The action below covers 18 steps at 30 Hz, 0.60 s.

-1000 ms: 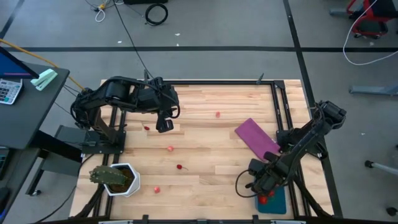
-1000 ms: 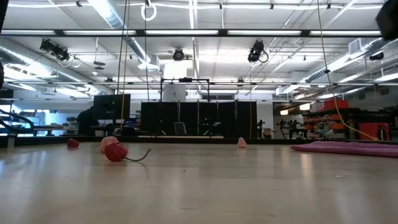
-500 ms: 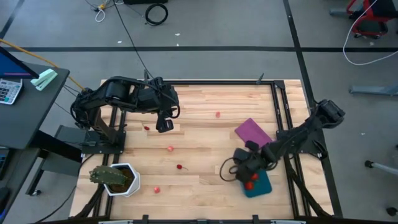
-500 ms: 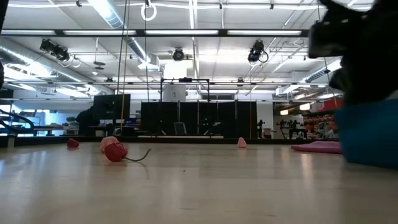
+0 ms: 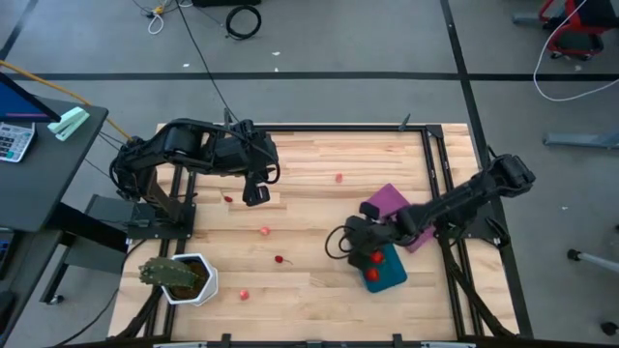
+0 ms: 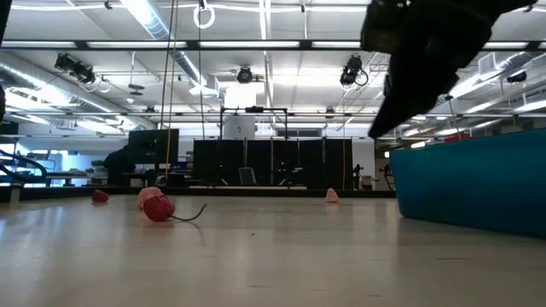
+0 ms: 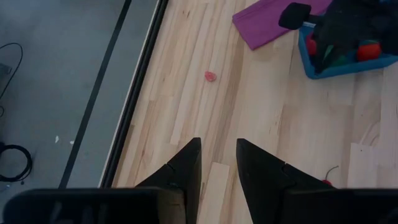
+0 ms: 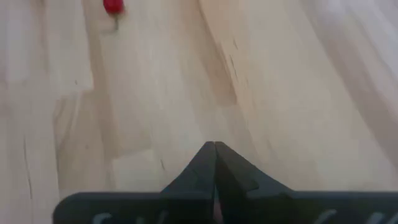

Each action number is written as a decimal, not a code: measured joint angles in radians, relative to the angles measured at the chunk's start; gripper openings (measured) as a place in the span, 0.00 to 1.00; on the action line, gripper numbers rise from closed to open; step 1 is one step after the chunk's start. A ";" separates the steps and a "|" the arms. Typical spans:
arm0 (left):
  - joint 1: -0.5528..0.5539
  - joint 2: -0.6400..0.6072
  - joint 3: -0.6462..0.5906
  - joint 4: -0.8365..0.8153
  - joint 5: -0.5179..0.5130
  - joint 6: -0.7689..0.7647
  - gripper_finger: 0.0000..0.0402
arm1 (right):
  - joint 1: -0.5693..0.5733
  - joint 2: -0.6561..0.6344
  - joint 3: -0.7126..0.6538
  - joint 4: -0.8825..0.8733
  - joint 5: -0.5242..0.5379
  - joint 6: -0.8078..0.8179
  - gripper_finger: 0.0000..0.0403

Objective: Pick and placing Produce into tupperware
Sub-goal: Adjust the blue bin, then put the red cherry into the blue bin

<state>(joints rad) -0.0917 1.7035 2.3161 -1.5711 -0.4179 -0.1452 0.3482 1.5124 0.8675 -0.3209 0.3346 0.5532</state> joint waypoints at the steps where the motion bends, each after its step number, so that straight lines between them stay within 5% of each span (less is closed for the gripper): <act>1: 0.000 0.000 0.000 0.000 0.000 0.000 0.27 | -0.004 0.000 0.006 0.008 0.000 -0.023 0.04; 10: 0.000 0.033 0.001 0.000 0.007 0.055 0.27 | -0.008 0.000 0.090 0.007 0.000 -0.169 0.07; 18: 0.019 0.143 0.000 0.000 0.011 0.072 0.32 | -0.013 0.000 0.136 0.010 0.052 -0.211 0.23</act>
<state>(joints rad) -0.0730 1.8466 2.3157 -1.5709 -0.4068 -0.0728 0.3355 1.5124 1.0039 -0.3113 0.3862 0.3423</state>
